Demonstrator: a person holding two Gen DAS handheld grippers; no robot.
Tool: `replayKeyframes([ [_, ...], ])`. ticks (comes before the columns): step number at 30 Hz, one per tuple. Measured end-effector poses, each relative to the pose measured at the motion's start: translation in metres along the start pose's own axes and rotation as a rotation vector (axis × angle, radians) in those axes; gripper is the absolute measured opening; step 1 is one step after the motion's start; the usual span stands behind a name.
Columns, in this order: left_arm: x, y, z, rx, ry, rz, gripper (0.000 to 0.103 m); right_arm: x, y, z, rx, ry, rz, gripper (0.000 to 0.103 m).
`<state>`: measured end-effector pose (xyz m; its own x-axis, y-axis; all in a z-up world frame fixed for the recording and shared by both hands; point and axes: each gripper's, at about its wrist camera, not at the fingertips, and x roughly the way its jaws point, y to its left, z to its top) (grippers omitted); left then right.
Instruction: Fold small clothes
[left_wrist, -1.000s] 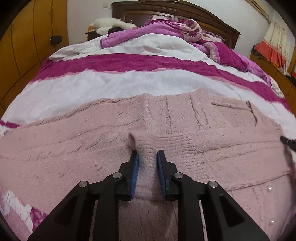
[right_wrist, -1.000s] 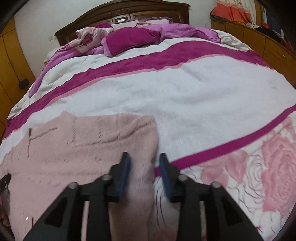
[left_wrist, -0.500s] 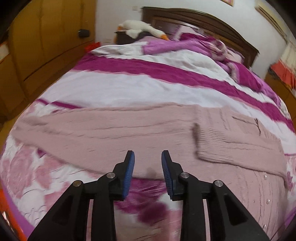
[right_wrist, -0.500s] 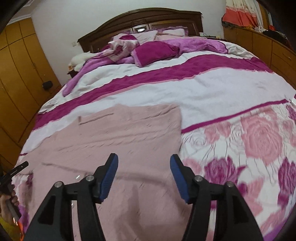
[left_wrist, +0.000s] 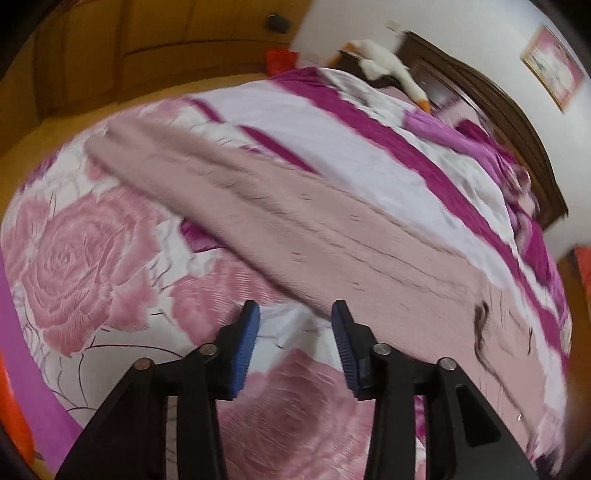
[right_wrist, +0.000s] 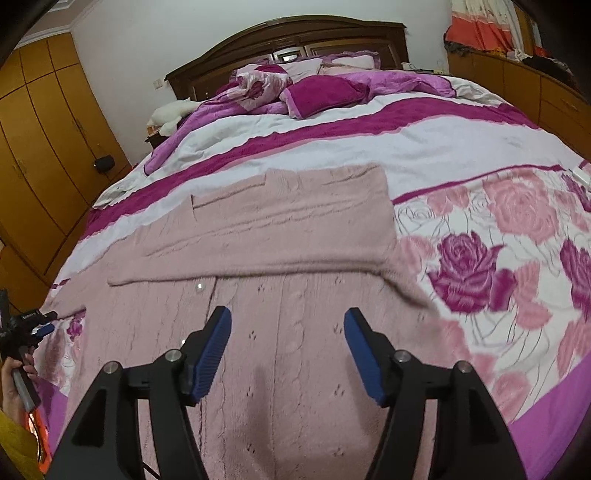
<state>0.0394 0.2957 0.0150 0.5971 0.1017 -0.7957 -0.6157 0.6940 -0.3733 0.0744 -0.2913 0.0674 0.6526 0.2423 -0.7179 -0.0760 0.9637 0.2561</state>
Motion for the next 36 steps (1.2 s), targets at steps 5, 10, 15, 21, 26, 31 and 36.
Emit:
replayKeyframes([
  [5,0.010,0.019,0.001,-0.097,-0.028,-0.071,0.021,0.012,0.003,-0.015,0.018,0.031,-0.003,0.068],
  [10,0.015,0.029,0.004,-0.148,-0.063,-0.123,0.021,0.028,0.001,-0.020,0.033,0.059,-0.022,0.068],
  [15,0.020,0.035,0.007,-0.178,-0.096,-0.157,0.021,0.047,-0.008,-0.028,0.072,0.097,-0.026,0.068],
  [21,0.021,0.042,0.009,-0.244,-0.127,-0.180,0.021,0.051,-0.013,-0.032,0.086,0.096,0.004,0.072],
  [26,0.024,0.043,0.015,-0.274,-0.132,-0.175,0.021,0.051,-0.013,-0.033,0.081,0.092,0.006,0.073],
  [31,0.027,0.036,0.022,-0.255,-0.112,-0.150,0.019,0.052,-0.015,-0.033,0.087,0.087,0.015,0.074],
  [36,0.028,0.043,0.024,-0.279,-0.083,-0.167,0.000,0.052,-0.017,-0.033,0.092,0.083,0.024,0.074],
])
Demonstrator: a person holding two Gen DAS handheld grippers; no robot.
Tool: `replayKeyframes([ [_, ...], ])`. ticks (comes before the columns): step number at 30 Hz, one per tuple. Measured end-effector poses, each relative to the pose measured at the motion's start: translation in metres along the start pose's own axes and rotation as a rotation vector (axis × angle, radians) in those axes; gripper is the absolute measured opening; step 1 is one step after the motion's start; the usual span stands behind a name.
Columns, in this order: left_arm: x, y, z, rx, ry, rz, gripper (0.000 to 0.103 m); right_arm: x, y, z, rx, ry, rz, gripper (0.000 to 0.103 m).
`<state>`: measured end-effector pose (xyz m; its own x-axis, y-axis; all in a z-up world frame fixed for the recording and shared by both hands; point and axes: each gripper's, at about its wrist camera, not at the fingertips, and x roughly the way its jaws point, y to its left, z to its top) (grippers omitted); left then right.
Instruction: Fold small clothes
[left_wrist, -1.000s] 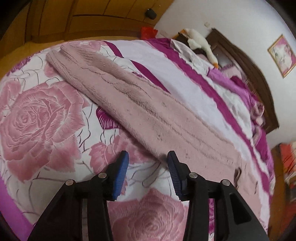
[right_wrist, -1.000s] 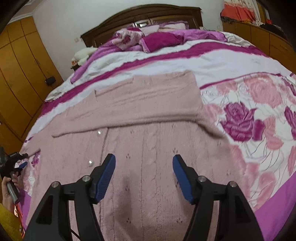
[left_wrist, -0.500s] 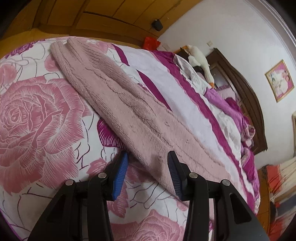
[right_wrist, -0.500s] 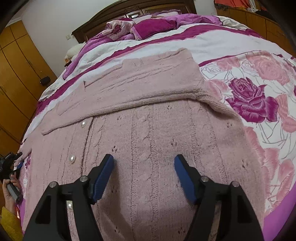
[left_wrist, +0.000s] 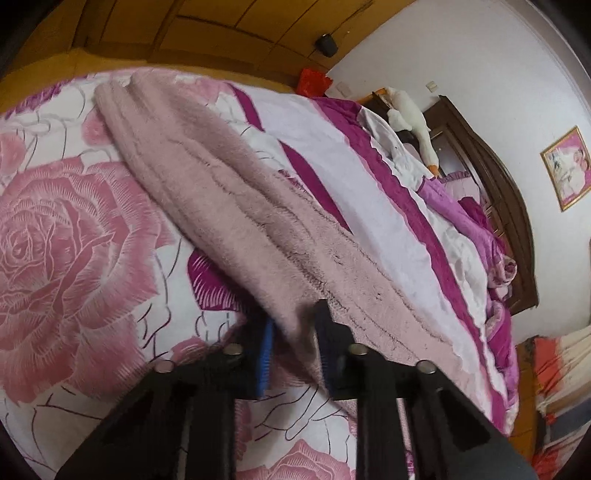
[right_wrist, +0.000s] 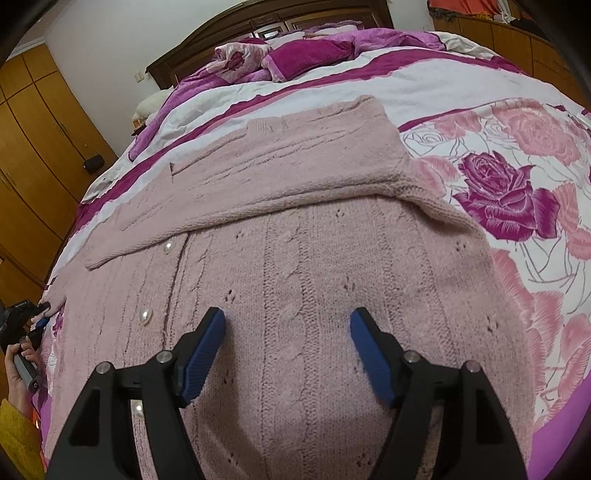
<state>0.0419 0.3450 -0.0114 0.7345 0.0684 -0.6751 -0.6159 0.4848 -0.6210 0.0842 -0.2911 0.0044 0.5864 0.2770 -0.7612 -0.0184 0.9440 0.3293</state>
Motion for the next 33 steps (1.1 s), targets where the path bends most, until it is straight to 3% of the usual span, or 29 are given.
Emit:
replayKeyframes([
  [3,-0.004,0.004,0.002,-0.005,0.015,-0.037,0.000,0.000,-0.002,0.000,0.006,-0.002,0.009,0.074],
  [8,-0.020,-0.012,0.001,0.070,-0.003,-0.081,0.000,0.000,-0.003,0.000,0.012,-0.005,0.018,0.075],
  [18,-0.055,-0.089,-0.006,0.258,-0.038,-0.229,0.000,-0.002,-0.005,0.000,0.022,-0.017,0.032,0.075],
  [27,-0.069,-0.164,-0.040,0.372,0.004,-0.375,0.000,-0.008,-0.005,0.003,0.039,-0.042,0.046,0.074],
  [33,-0.066,-0.212,-0.073,0.467,0.059,-0.399,0.000,-0.016,-0.005,0.004,0.034,-0.075,0.056,0.075],
])
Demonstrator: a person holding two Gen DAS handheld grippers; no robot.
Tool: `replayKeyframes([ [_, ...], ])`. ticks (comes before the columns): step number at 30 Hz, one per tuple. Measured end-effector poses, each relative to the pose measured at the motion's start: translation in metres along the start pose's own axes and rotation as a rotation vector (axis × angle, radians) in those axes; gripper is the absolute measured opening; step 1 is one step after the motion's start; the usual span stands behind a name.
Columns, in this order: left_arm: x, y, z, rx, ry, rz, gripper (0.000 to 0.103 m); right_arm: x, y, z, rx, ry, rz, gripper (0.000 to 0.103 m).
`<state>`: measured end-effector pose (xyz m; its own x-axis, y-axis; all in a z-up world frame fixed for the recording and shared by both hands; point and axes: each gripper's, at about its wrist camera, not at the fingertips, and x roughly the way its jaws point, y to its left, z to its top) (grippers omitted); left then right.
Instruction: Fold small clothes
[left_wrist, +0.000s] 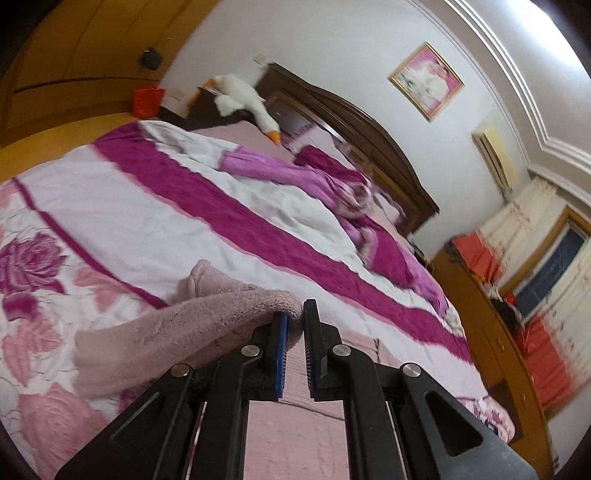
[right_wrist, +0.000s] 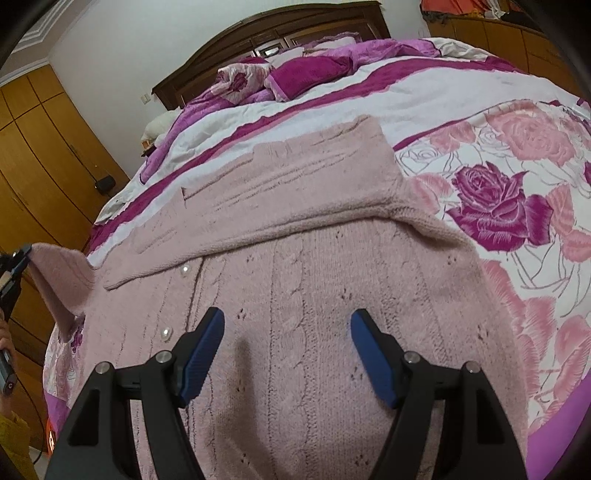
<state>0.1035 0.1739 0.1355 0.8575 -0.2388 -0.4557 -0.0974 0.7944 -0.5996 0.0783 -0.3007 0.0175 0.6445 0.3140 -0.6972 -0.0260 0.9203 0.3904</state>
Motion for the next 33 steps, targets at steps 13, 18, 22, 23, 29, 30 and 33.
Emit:
replayKeyframes([
  [13,0.092,-0.071,-0.076,0.133,0.222,-0.010,0.000,-0.009,0.000,-0.001,-0.008,-0.034,0.031,0.075],
  [18,0.126,-0.069,-0.112,0.180,0.350,0.044,0.000,-0.001,-0.008,-0.003,0.024,-0.004,0.044,0.075],
  [22,0.138,-0.061,-0.133,0.211,0.431,0.092,0.000,0.000,-0.012,-0.005,0.041,0.001,0.055,0.075],
  [23,0.138,-0.060,-0.135,0.211,0.436,0.092,0.000,0.001,-0.011,-0.005,0.037,0.003,0.052,0.075],
  [29,0.111,-0.061,-0.134,0.236,0.472,0.144,0.000,0.001,-0.003,-0.004,0.005,0.007,0.026,0.074],
  [30,0.103,-0.061,-0.134,0.242,0.468,0.143,0.000,-0.001,-0.001,-0.004,-0.005,0.007,0.021,0.074],
  [33,0.075,-0.059,-0.131,0.275,0.459,0.169,0.000,-0.006,0.011,0.001,-0.045,0.002,0.009,0.074],
])
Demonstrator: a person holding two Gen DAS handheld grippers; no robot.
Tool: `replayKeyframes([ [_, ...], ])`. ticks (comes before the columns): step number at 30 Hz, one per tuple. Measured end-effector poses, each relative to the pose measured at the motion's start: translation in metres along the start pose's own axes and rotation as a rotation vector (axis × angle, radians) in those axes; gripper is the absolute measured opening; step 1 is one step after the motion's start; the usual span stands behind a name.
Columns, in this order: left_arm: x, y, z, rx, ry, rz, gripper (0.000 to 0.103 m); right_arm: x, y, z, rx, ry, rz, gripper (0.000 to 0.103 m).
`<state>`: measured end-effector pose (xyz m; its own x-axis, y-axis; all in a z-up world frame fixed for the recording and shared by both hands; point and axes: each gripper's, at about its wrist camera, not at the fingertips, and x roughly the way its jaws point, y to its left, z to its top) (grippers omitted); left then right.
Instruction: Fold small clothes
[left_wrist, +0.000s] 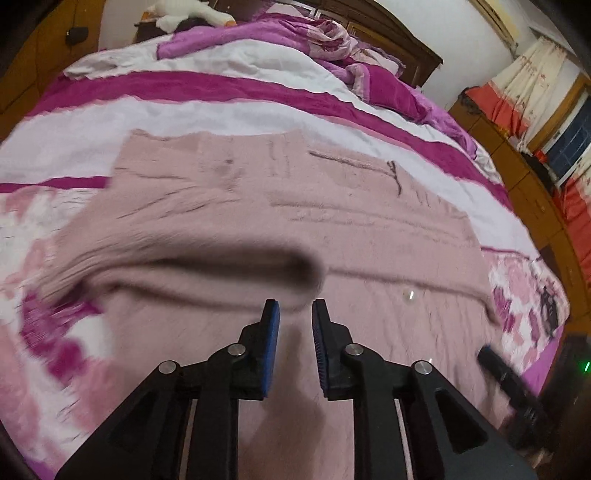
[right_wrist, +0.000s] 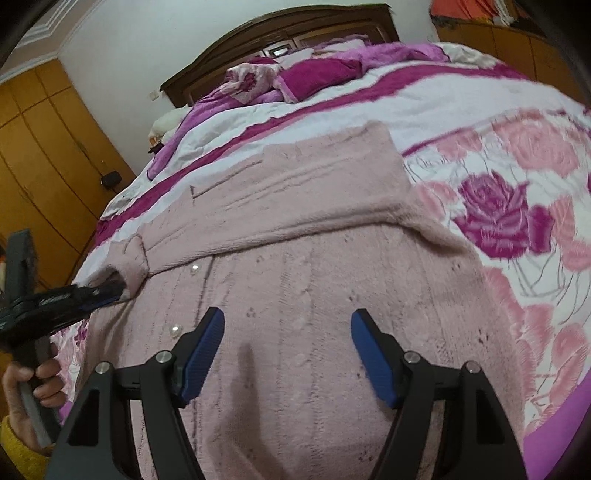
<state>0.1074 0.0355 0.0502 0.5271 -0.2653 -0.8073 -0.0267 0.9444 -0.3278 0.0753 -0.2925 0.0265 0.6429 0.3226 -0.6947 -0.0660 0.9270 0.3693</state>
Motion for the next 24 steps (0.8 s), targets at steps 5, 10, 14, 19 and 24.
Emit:
replayKeyframes([
  [5,-0.034,0.026,-0.022,-0.024,0.000,0.110,0.000,-0.010,0.035,0.008,-0.095,-0.007,0.014,0.074],
  [10,-0.063,0.072,-0.049,-0.135,-0.019,0.189,0.000,-0.013,0.088,0.017,-0.207,0.001,0.050,0.074],
  [14,-0.075,0.101,-0.065,-0.205,-0.014,0.215,0.000,-0.004,0.141,0.019,-0.314,0.036,0.100,0.074],
  [19,-0.087,0.127,-0.079,-0.254,-0.022,0.241,0.000,0.017,0.204,0.013,-0.443,0.088,0.141,0.074],
  [24,-0.091,0.140,-0.086,-0.283,-0.027,0.248,0.000,0.045,0.266,0.004,-0.585,0.135,0.159,0.074],
])
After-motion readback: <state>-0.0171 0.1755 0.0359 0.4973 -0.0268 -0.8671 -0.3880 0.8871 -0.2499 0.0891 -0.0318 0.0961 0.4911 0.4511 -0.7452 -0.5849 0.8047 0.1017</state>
